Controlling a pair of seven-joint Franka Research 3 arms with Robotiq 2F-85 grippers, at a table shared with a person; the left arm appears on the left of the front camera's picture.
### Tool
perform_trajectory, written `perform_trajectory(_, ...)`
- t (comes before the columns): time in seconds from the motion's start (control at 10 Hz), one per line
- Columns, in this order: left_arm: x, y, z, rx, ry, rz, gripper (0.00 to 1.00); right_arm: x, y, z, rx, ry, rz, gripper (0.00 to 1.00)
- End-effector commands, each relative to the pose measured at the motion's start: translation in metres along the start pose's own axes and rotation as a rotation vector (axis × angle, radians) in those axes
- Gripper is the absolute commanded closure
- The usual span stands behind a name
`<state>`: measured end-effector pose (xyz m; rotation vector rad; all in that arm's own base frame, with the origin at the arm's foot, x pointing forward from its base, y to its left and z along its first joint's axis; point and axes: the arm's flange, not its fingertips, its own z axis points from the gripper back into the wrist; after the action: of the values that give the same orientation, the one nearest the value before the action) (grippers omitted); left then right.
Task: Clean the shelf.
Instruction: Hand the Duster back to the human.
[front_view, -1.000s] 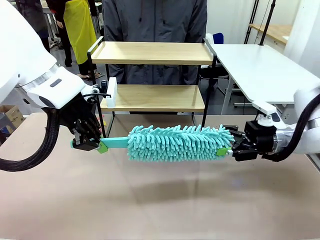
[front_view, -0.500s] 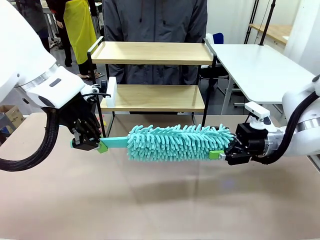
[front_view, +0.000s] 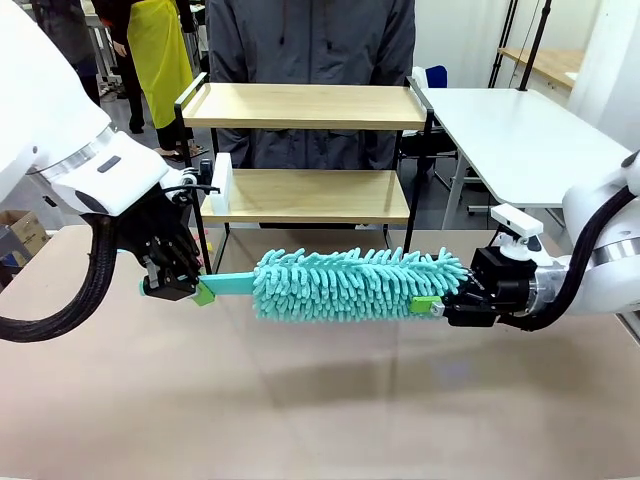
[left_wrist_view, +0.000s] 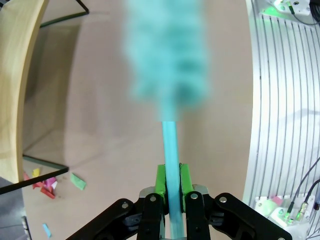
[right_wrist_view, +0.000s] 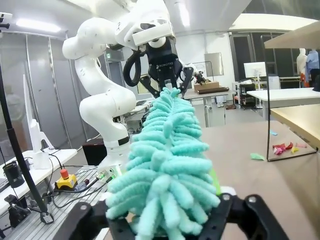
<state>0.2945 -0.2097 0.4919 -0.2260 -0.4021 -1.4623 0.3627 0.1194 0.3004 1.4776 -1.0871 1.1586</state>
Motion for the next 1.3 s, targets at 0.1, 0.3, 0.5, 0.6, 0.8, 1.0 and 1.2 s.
perform_trajectory(0.1,0.0019,-0.0017,0.0016,-0.001,-0.009,0.002,0.87,0.0019,-0.0051,-0.0038,-0.017,-0.038,-0.001,1.00)
perform_trajectory(0.3,0.0019,-0.0017,0.0016,-0.001,-0.009,0.002,0.87,0.0029,-0.0053,-0.0044,-0.022,-0.028,0.005,1.00)
perform_trajectory(0.5,0.0019,-0.0017,0.0016,-0.001,-0.009,0.002,0.87,0.0028,-0.0052,-0.0038,-0.030,-0.021,0.024,1.00)
perform_trajectory(0.6,0.0019,-0.0017,0.0016,-0.001,-0.009,0.002,0.87,0.0026,-0.0048,-0.0037,-0.034,-0.013,0.040,1.00)
perform_trajectory(0.8,0.0019,-0.0017,0.0016,-0.001,-0.009,0.002,0.87,0.0033,-0.0034,-0.0029,-0.026,0.001,0.066,1.00)
perform_trajectory(1.0,0.0000,-0.0003,0.0002,-0.001,0.000,0.000,0.67,0.0020,-0.0037,0.0010,-0.009,-0.004,0.022,1.00)
perform_trajectory(1.2,-0.0004,-0.0002,0.0087,-0.012,-0.055,-0.028,0.09,0.0020,-0.0037,0.0010,-0.009,-0.004,0.022,1.00)
